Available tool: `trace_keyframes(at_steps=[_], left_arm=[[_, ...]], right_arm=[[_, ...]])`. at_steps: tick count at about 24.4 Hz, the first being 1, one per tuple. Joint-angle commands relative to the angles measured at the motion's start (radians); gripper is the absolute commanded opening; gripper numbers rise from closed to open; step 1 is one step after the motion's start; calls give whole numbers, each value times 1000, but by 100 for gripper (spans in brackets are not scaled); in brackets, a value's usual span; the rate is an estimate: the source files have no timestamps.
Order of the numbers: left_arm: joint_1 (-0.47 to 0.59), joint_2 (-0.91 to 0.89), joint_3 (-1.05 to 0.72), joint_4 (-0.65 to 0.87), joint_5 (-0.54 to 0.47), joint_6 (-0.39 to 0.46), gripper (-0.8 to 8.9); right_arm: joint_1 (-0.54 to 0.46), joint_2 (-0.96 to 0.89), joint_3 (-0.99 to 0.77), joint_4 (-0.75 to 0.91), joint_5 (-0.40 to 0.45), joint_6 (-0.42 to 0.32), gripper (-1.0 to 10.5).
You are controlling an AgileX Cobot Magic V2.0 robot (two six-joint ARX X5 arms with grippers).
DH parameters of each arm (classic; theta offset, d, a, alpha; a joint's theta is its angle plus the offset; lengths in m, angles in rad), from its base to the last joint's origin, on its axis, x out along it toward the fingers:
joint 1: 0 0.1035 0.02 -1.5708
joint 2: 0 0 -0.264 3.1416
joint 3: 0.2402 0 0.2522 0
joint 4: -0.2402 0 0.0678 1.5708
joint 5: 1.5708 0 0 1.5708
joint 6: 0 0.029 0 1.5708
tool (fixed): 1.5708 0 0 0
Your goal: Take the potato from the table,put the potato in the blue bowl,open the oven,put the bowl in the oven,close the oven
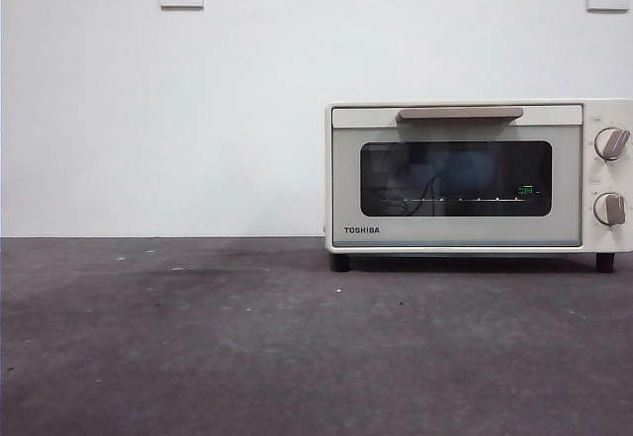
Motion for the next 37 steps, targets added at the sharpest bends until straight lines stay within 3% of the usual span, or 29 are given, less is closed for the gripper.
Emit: trace_keyframes(at_steps=[1, 4, 10, 14, 24, 37], left_arm=[[3, -109, 2, -109, -151, 144, -6], [3, -209, 2, -201, -257, 142, -6], [3, -372, 1, -344, -486, 117, -6], [3, -451, 1, -406, -558, 117, -6], [3, -483, 2, -500, -554, 121, -4], [4, -296, 2, -497, -556, 121, -4]], right_arm=[[0, -2, -6, -1, 0, -43, -12], [0, -2, -6, -14, -3, -102, -12], [0, -2, -6, -46, -21, -147, -12], [0, -2, -6, -53, -30, -165, -12], [1, -1, -6, -62, -38, -149, -11], [1, 34, -6, -90, -38, -149, 1]])
